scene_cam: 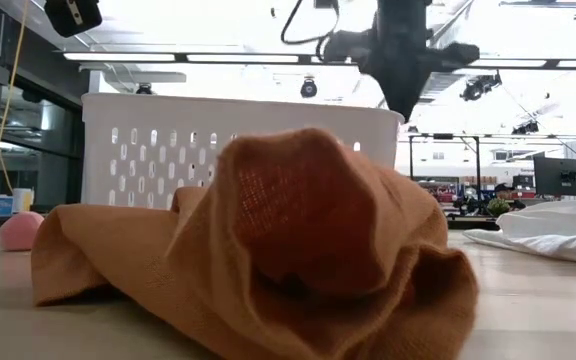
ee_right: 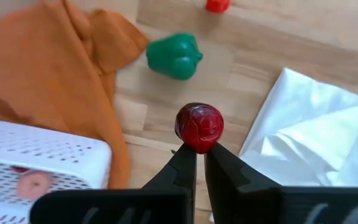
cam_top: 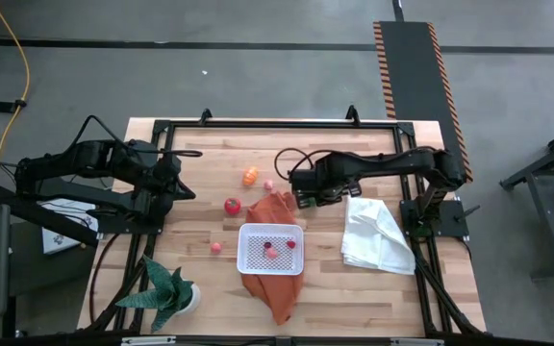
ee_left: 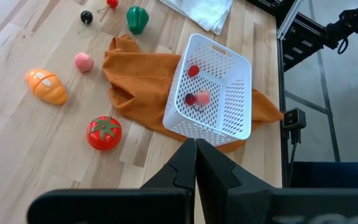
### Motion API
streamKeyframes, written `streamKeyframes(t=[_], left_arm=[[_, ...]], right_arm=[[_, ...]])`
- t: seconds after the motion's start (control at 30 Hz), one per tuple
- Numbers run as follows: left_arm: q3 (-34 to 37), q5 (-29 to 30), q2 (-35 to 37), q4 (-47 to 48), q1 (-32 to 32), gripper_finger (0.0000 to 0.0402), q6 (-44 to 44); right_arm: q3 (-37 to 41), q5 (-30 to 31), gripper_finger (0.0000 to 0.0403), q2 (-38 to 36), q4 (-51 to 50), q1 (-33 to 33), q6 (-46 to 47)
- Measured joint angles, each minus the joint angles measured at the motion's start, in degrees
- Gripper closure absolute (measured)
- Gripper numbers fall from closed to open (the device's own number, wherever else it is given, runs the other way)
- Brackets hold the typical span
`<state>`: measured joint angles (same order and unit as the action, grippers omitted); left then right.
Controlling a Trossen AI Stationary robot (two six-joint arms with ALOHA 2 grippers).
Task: Pick and placing Produce into tupperware
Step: Put the bottom red cherry into the white basket
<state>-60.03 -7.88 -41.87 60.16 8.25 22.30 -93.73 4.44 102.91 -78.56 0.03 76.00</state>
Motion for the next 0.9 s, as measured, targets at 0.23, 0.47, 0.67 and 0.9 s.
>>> streamKeyframes(t=[0.23,0.47,0.67,0.9], left_arm=[[0.00,0.01,0.00,0.00,-0.01,0.0401,0.00],[0.00,0.00,0.00,0.00,-0.02,0.0401,-0.93],[0.00,0.00,0.00,0.00,-0.01,0.0401,-1.03],[0.00,0.00,0.00,0.00,-0.01,0.0401,-1.05]], right_arm=[[-8.13,4.18,0.0394,-0.02,-4.86,0.23,-0.02],[-15.37,5.96,0.0394,-0.04,-8.61,0.39,-1.07],[-19.59,7.13,0.0394,-0.04,-8.92,0.39,-2.76],[-23.36,7.30,0.0394,-0.04,-8.89,0.39,-4.71]])
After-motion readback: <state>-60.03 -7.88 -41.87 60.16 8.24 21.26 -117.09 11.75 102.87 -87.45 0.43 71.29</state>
